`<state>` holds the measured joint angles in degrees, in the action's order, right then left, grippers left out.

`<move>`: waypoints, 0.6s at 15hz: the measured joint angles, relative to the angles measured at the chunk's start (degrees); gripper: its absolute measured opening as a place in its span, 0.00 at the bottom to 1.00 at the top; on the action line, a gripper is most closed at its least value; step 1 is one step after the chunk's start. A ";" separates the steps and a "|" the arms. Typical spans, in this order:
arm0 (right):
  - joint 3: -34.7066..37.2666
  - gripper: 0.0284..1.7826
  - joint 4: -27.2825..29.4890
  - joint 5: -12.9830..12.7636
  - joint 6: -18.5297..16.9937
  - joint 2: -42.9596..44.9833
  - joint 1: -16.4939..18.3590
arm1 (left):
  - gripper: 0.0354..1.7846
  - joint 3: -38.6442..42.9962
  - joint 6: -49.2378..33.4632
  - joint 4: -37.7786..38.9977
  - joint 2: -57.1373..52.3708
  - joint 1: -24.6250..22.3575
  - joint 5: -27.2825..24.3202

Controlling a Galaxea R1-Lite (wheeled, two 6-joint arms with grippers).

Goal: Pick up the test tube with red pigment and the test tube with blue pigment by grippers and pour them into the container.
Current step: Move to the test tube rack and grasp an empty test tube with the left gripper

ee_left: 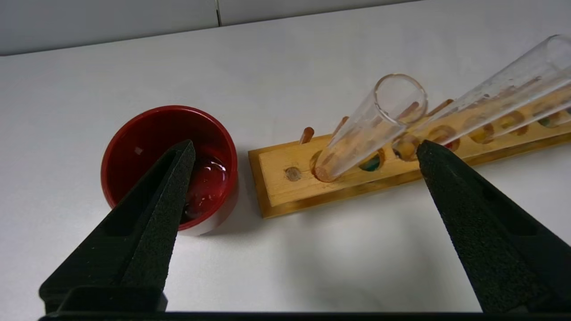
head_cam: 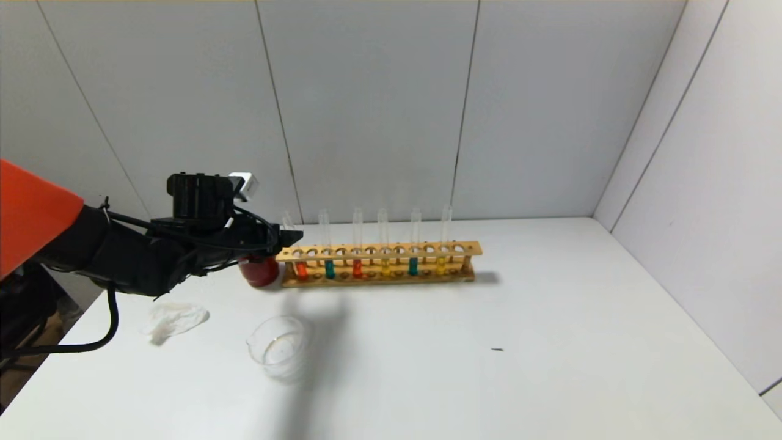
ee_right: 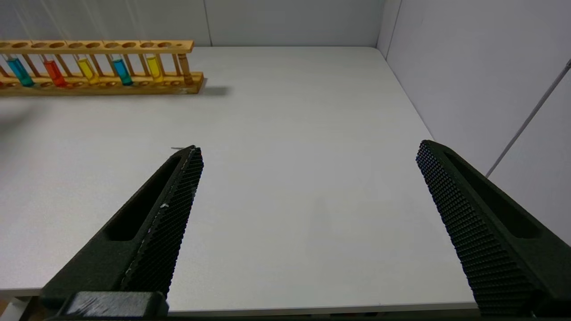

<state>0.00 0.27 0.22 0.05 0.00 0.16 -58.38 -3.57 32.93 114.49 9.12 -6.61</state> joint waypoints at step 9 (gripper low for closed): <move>0.00 0.98 0.00 0.02 0.00 0.00 0.00 | 0.93 -6.42 0.00 -0.33 6.60 1.44 0.57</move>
<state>0.00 0.27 0.24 0.05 0.00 0.16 -64.81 -3.57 32.60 121.09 10.56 -6.03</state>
